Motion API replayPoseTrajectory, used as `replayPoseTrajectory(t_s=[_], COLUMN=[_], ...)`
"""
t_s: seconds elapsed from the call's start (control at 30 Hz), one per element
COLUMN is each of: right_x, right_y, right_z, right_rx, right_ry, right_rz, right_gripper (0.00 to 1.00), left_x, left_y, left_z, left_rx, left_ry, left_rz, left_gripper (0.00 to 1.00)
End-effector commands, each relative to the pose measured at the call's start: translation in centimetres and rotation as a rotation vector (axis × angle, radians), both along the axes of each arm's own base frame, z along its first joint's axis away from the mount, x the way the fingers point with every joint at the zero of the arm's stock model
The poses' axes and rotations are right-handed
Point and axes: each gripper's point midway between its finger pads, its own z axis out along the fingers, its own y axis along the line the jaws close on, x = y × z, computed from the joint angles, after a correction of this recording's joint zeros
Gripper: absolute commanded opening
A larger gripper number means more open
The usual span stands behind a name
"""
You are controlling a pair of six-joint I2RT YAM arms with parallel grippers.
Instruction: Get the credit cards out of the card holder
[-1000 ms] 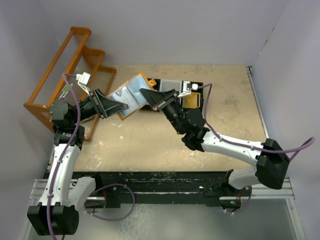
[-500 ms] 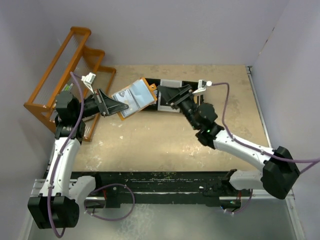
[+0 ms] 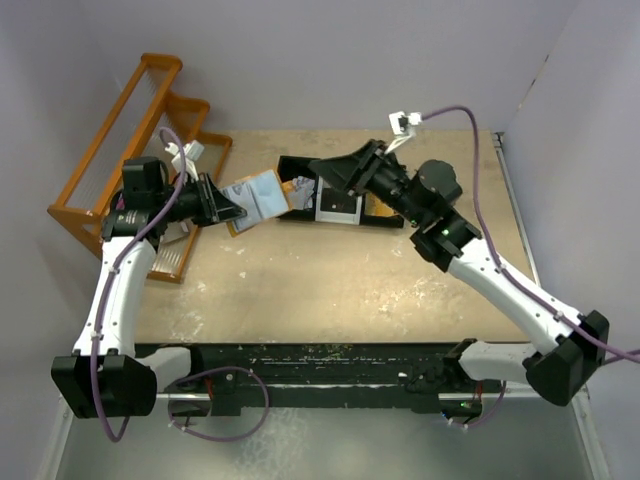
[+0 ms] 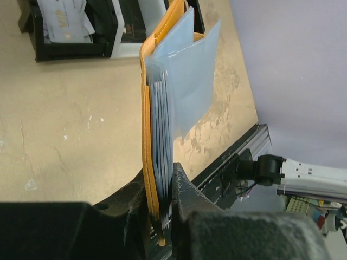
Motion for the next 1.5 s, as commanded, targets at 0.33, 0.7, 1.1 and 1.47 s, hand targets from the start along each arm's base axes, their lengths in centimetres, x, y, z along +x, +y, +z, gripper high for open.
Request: replayPoseTrajectory(t_s=[0.33, 0.7, 1.1, 1.47], right_x=[-6.3, -5.9, -4.1, -6.0], right_y=[10.0, 8.0, 8.7, 9.8], right_z=[-4.6, -6.2, -5.9, -4.6], right_rx=[-0.135, -0.219, -0.256, -0.132], right_ry=[0.071, 0.084, 0.058, 0.069], right_rz=[0.695, 0.627, 0.581, 0.768], right_gripper=[0.51, 0.51, 0.49, 0.36], left_x=[-5.4, -6.7, -8.3, -9.8], left_y=[-4.2, -4.5, -4.7, -5.7], left_z=[3.9, 5.4, 6.8, 7.4], left_rx=[-0.208, -0.256, -0.304, -0.329], left_ry=[-0.095, -0.118, -0.140, -0.154], left_rz=[-0.427, -0.486, -0.541, -0.627], left_gripper=[0.00, 0.00, 0.00, 0.04])
